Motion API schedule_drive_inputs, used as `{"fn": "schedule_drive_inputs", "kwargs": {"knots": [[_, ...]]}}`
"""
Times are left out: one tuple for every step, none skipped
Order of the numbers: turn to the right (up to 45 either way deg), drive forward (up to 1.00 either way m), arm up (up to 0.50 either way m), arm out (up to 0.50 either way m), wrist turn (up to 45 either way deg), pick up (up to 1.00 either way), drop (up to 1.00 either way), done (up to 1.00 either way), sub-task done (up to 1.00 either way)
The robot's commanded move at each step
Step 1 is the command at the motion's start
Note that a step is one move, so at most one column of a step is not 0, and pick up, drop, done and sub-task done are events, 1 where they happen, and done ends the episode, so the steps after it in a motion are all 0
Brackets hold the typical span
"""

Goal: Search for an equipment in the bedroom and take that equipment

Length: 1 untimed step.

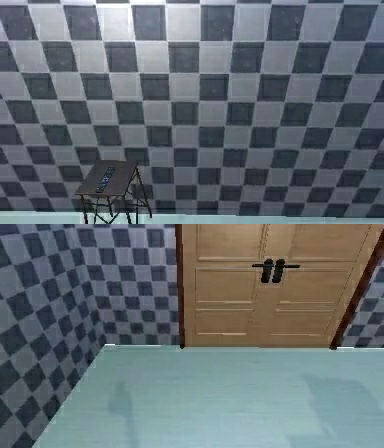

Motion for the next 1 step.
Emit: {"fn": "schedule_drive_inputs", "kwargs": {"knots": [[0.0,0.05,0.0,0.0,0.0,0.0,0.0,0.0,0.0]]}}
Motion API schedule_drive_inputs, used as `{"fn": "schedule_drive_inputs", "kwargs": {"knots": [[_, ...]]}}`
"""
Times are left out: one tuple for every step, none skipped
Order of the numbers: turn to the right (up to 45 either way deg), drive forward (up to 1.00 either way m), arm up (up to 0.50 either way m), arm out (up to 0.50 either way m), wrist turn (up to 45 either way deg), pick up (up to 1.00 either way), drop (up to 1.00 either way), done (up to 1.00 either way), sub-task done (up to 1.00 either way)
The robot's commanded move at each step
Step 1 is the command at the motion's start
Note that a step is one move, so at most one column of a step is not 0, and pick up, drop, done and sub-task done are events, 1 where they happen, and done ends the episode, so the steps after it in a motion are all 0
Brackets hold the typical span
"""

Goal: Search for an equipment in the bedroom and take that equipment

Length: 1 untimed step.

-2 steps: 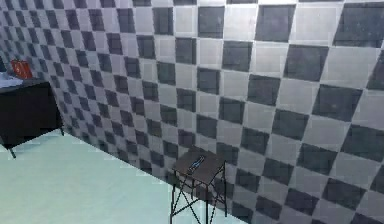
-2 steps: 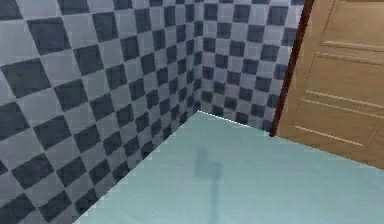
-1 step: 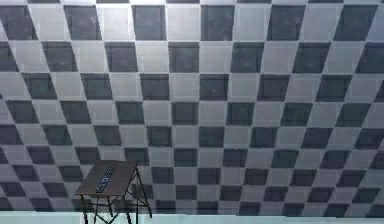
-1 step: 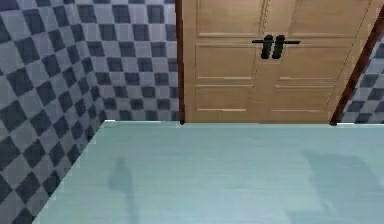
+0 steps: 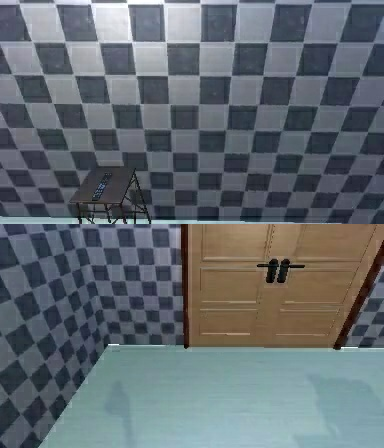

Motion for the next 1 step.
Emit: {"fn": "schedule_drive_inputs", "kwargs": {"knots": [[-45.0,0.0,0.0,0.0,0.0,0.0,0.0,0.0,0.0]]}}
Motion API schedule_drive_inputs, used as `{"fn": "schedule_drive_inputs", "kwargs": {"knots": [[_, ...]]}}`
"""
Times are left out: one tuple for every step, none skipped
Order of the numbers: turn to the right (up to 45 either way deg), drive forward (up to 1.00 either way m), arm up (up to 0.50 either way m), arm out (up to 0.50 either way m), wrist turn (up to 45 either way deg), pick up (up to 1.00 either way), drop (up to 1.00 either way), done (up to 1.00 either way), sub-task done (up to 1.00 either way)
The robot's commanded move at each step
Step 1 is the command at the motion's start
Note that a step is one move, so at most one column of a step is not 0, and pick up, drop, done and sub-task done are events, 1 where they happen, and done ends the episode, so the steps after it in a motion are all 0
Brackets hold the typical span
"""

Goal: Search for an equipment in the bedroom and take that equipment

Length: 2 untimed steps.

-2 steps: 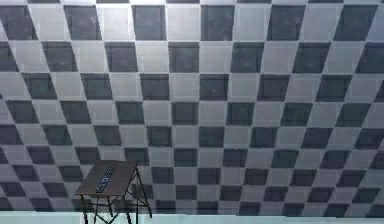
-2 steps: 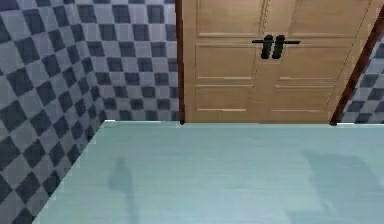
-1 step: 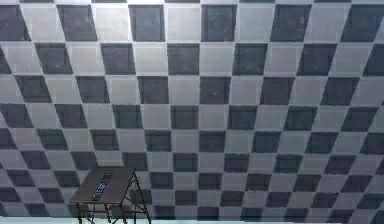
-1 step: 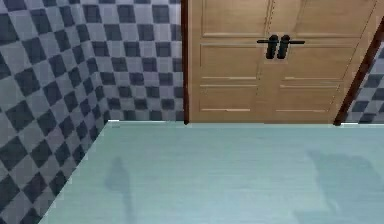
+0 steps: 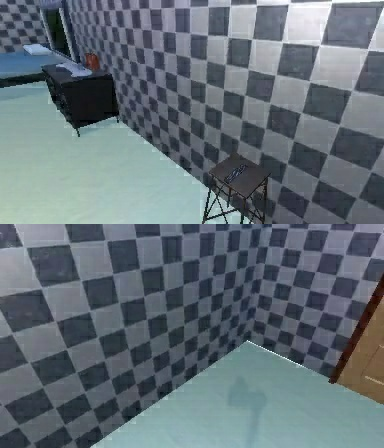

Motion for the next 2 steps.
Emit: {"fn": "schedule_drive_inputs", "kwargs": {"knots": [[-39.0,0.0,0.0,0.0,0.0,0.0,0.0,0.0,0.0],[0.0,1.0,0.0,0.0,0.0,0.0,0.0,0.0,0.0]]}}
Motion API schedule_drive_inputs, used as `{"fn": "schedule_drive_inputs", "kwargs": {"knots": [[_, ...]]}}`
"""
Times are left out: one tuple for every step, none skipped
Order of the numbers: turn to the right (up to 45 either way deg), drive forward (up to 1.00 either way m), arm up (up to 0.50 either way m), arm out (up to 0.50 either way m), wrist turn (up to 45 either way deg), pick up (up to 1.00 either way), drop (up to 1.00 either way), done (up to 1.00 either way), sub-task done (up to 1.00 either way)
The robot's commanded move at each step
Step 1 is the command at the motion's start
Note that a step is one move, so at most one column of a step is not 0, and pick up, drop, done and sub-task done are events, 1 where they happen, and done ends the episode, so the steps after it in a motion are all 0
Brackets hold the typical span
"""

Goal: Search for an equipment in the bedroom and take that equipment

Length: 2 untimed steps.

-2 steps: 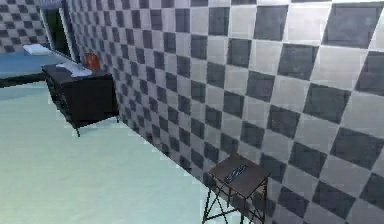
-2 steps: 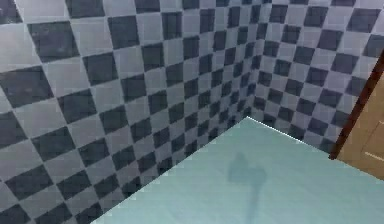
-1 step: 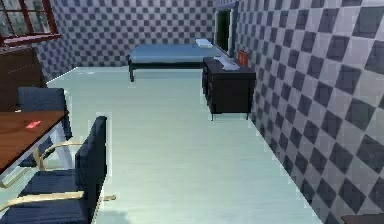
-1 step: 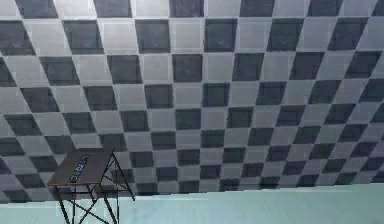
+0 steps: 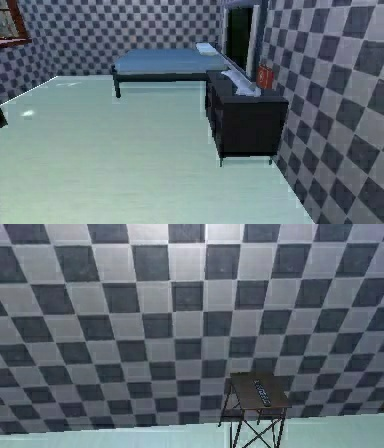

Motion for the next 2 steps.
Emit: {"fn": "schedule_drive_inputs", "kwargs": {"knots": [[0.0,0.35,0.0,0.0,0.0,0.0,0.0,0.0,0.0],[-45.0,0.0,0.0,0.0,0.0,0.0,0.0,0.0,0.0]]}}
